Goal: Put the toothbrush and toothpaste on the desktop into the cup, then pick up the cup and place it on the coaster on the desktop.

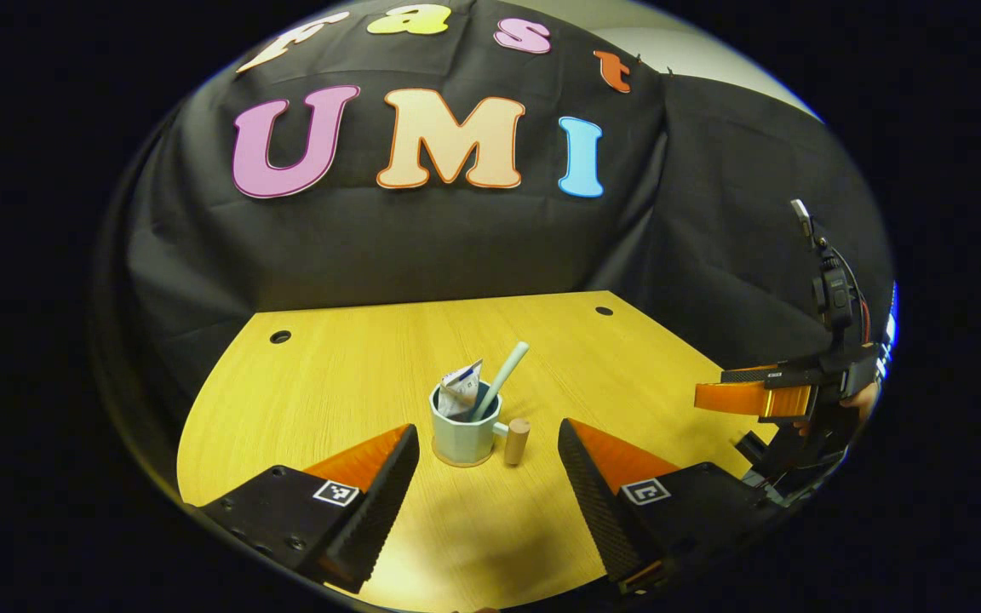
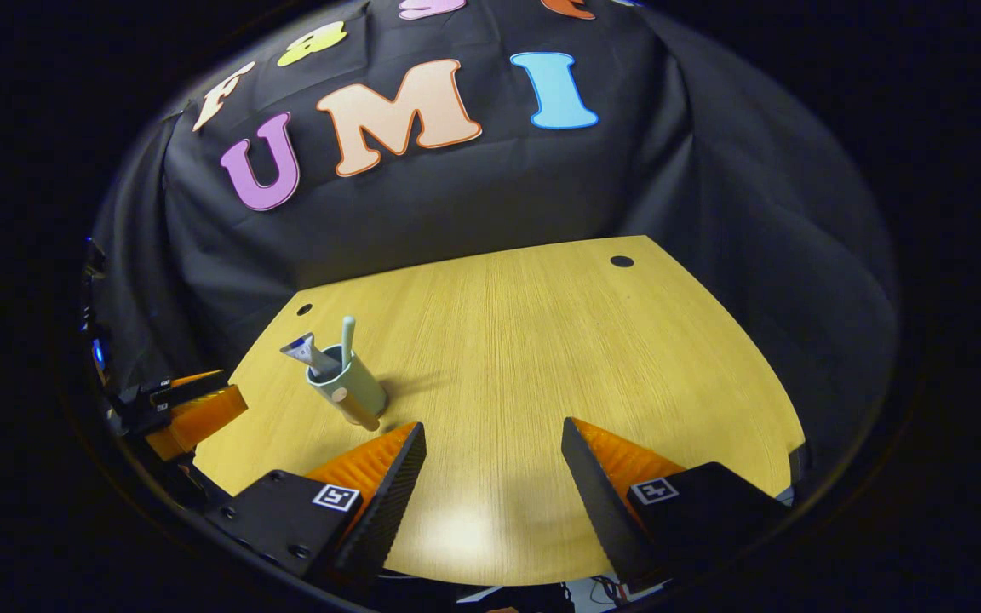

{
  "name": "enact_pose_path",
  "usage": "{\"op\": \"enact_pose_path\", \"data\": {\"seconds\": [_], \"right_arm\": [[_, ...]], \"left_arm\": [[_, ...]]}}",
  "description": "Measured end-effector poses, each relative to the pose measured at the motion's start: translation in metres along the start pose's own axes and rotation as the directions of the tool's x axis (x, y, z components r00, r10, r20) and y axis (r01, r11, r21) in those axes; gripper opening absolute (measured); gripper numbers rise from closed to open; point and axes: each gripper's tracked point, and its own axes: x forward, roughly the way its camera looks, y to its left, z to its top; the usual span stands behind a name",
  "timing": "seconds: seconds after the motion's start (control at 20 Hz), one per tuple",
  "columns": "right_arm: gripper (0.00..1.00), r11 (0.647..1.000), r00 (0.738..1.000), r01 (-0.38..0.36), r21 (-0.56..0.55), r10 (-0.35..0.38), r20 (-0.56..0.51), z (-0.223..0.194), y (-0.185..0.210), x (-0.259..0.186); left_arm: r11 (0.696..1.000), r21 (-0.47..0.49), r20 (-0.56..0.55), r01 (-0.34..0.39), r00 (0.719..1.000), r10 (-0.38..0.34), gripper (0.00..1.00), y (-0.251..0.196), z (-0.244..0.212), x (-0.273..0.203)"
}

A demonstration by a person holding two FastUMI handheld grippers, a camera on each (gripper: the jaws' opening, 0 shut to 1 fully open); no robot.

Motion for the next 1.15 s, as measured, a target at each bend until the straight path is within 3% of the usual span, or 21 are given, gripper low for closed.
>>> {"op": "enact_pose_path", "data": {"seconds": [0.1,0.15,0.5,0.55,1.15], "right_arm": [[0.95,1.0,1.0,0.001,0.008,-0.001,0.011,0.002,0.0,-0.003],[0.99,1.0,1.0,0.002,0.011,-0.002,0.013,0.002,0.0,-0.002],[0.96,0.999,1.0,-0.004,0.037,0.003,0.02,0.004,0.003,-0.008],[0.99,0.999,1.0,-0.009,0.043,0.008,0.023,0.005,0.004,-0.01],[0.99,0.997,0.999,-0.001,0.081,-0.003,0.041,0.01,0.004,-0.014]], "left_arm": [[1.0,-0.003,0.0,-0.003,1.0,0.003,0.95,0.002,-0.002,-0.003],[1.0,-0.007,-0.003,-0.006,1.0,0.006,0.95,0.003,-0.003,-0.005],[1.0,-0.019,-0.008,-0.008,1.0,0.007,0.95,0.011,-0.006,-0.01],[1.0,-0.017,-0.009,-0.007,1.0,0.007,0.95,0.012,-0.007,-0.011],[1.0,-0.013,-0.03,0.005,1.0,-0.005,0.95,0.015,-0.013,-0.009]]}}
